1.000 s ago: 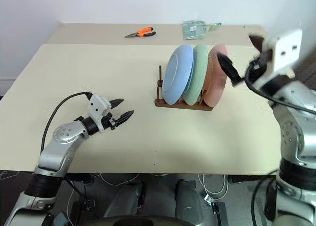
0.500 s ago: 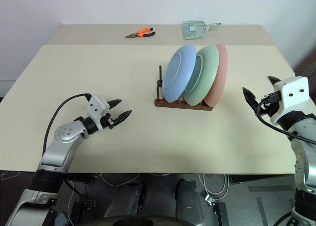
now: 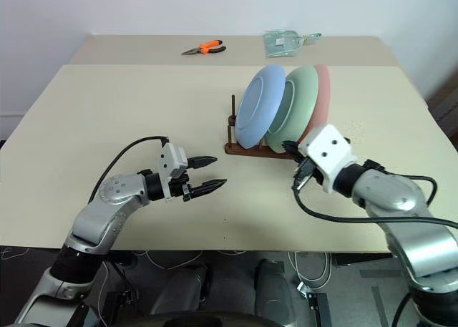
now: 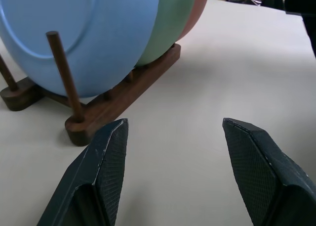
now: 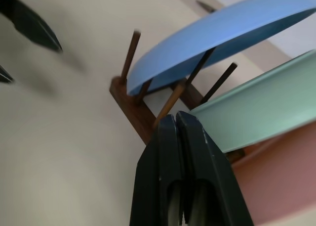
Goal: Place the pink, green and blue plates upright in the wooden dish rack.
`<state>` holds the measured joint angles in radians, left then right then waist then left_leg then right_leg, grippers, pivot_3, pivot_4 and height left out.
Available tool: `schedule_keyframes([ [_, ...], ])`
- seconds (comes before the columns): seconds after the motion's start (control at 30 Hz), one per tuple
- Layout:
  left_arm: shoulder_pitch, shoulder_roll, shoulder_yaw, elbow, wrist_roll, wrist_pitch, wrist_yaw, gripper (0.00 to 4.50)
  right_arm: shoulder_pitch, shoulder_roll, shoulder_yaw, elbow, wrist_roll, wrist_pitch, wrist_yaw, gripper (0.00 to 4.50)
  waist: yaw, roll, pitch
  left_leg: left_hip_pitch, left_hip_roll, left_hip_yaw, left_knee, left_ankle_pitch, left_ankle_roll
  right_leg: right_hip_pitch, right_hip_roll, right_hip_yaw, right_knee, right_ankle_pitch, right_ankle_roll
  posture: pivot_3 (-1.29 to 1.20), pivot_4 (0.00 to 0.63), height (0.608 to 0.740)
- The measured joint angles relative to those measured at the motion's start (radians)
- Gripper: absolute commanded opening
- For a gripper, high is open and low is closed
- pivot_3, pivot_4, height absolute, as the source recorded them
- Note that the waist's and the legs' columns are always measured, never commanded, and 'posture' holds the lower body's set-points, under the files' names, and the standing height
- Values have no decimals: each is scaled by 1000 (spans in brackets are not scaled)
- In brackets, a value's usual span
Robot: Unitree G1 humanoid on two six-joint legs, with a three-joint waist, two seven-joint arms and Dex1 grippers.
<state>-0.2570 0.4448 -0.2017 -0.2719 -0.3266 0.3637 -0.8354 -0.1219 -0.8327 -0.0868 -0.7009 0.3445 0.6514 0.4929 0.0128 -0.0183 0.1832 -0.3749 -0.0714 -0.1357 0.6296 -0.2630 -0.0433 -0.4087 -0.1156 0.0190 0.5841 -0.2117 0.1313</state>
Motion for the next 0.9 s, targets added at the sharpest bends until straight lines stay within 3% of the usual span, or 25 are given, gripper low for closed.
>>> schedule_keyframes([
  [0.57, 68, -21, -15, 29, 24, -89, -8, 3122, -267, 121, 250, 135, -237, -3, -39, 14, -1, 0, 0, 0, 0, 0, 0, 0, 0, 0, 0, 0, 0, 0, -1, 0, 150, 740],
  [0.9, 91, -26, -15, 34, 36, -112, 2, 3122, -306, 140, 273, 116, -272, -11, 4, 14, -1, 0, 0, 0, 0, -1, 0, 0, 0, 0, 0, 0, 0, 2, -3, 0, 150, 740],
])
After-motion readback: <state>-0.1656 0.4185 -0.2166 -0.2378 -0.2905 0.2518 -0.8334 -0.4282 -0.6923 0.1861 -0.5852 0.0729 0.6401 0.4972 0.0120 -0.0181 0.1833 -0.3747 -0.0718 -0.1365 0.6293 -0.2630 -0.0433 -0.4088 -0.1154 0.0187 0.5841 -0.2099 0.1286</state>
